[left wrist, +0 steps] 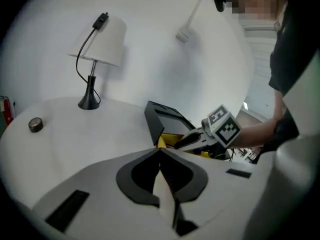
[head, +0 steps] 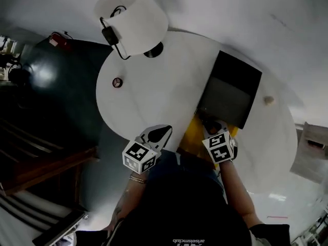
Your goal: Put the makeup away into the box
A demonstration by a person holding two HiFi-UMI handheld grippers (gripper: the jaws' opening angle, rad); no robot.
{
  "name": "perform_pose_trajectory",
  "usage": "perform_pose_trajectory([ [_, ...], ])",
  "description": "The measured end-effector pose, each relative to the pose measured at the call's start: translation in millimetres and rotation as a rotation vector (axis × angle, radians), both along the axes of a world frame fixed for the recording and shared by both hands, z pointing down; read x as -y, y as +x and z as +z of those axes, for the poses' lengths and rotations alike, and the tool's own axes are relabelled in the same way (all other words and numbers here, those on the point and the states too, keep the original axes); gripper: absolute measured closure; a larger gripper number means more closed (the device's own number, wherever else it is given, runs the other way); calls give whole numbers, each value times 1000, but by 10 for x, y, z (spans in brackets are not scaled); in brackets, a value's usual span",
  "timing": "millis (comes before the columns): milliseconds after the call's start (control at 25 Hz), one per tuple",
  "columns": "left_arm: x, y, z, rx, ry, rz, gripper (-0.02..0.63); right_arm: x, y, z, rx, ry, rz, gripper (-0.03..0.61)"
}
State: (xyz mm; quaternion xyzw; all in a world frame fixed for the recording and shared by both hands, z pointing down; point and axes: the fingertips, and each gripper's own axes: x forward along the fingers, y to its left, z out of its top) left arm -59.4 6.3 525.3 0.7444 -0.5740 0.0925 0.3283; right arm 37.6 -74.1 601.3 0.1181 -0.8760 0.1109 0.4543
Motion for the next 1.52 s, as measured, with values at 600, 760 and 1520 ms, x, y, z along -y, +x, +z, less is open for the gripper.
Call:
perform_pose_trajectory([
  [600, -105, -45, 11, 3, 7, -40, 603, -11, -47, -40, 36, -21, 18, 436],
  [760, -126, -51, -3, 8, 12, -44, 603, -13, -16, -91, 39, -4, 19, 436],
  [1520, -292, -304, -122, 11, 54, 19, 603, -153, -245, -631, 149, 87, 77, 518],
])
